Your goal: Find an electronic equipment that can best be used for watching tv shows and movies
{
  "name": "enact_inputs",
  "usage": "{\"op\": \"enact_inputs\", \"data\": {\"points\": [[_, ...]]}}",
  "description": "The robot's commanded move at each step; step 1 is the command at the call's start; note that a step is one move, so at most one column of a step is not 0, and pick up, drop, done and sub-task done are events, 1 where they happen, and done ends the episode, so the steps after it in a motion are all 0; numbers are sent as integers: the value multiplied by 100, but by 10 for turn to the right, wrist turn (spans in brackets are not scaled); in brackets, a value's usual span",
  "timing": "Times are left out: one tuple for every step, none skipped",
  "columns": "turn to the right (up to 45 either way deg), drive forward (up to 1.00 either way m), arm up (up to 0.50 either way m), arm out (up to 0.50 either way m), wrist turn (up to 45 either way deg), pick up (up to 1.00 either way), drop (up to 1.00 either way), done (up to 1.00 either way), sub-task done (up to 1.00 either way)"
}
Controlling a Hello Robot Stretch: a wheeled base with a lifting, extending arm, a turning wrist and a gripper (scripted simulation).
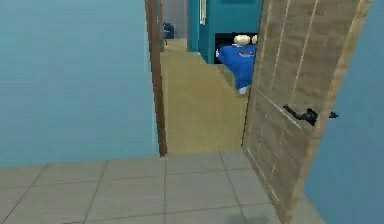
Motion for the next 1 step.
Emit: {"op": "enact_inputs", "data": {"points": [[0, 100, 0, 0, 0, 0, 0, 0, 0]]}}
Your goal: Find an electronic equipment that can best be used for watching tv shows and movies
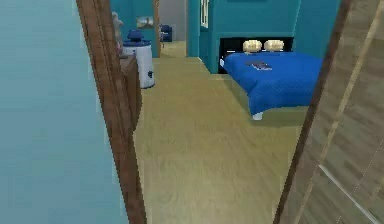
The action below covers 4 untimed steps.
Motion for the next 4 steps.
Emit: {"op": "enact_inputs", "data": {"points": [[60, 0, 0, 0, 0, 0, 0, 0, 0], [0, 50, 0, 0, 0, 0, 0, 0, 0], [-90, 0, 0, 0, 0, 0, 0, 0, 0], [-30, 0, 0, 0, 0, 0, 0, 0, 0]]}}
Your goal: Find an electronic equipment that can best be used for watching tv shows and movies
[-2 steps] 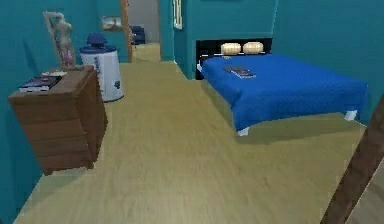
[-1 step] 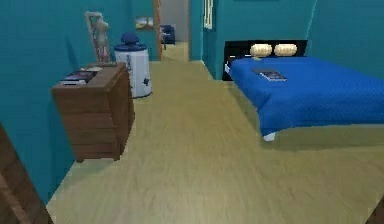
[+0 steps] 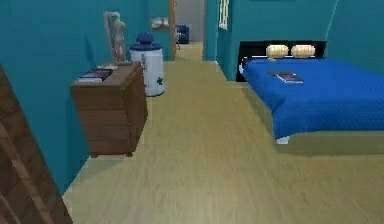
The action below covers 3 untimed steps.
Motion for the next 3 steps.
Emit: {"op": "enact_inputs", "data": {"points": [[0, 100, 0, 0, 0, 0, 0, 0, 0], [0, 100, 0, 0, 0, 0, 0, 0, 0], [0, 100, 0, 0, 0, 0, 0, 0, 0]]}}
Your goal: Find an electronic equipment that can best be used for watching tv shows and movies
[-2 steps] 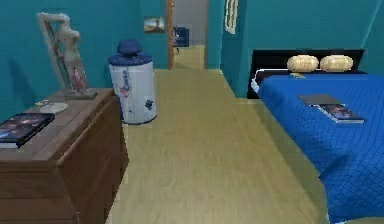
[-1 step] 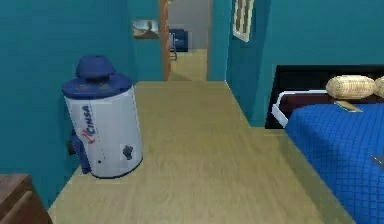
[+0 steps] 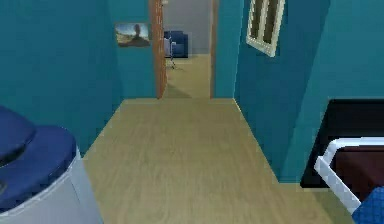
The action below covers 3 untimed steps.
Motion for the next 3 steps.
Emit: {"op": "enact_inputs", "data": {"points": [[0, 100, 0, 0, 0, 0, 0, 0, 0], [0, 100, 0, 0, 0, 0, 0, 0, 0], [0, 100, 0, 0, 0, 0, 0, 0, 0]]}}
